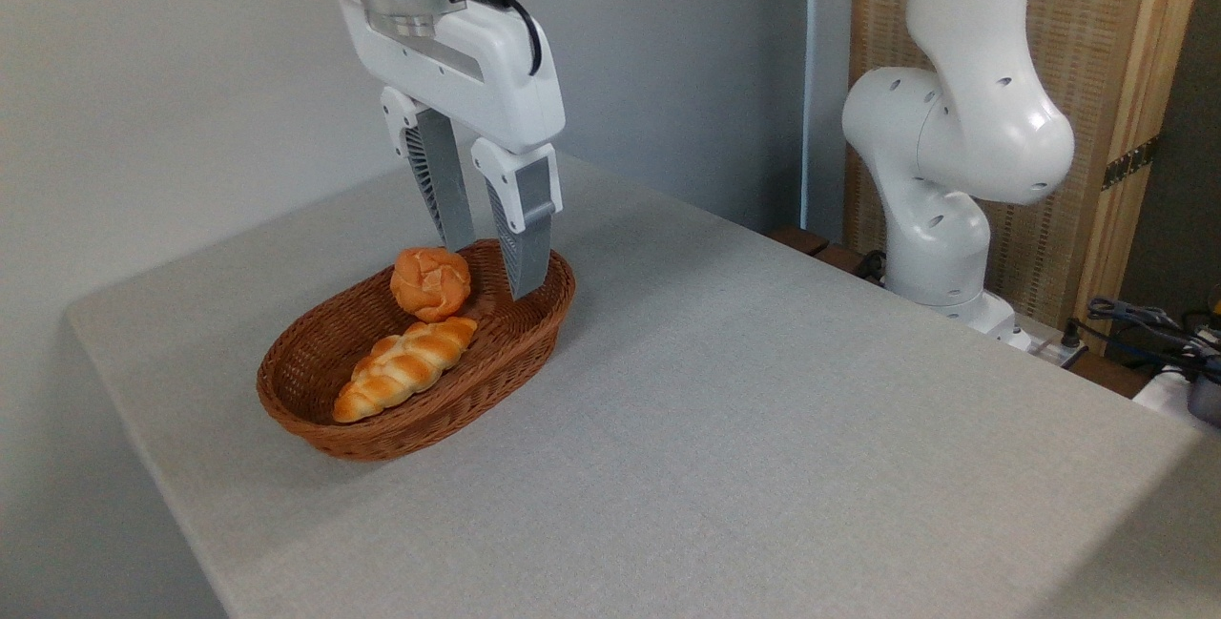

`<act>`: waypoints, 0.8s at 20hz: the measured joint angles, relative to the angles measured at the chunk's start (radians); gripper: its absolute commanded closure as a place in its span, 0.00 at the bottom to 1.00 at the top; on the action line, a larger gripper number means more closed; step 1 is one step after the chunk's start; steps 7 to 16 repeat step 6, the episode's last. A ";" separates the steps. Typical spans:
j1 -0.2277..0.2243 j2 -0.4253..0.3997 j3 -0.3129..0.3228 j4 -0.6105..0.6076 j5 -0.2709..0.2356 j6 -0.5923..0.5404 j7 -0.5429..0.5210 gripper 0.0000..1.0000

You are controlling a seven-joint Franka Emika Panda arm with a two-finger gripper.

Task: Put bread into the basket
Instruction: 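Lower the bun into the basket beside the long roll and release it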

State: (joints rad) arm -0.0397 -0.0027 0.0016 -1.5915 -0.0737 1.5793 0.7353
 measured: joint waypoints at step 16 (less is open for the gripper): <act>-0.016 0.002 0.000 0.000 0.000 0.000 -0.001 0.00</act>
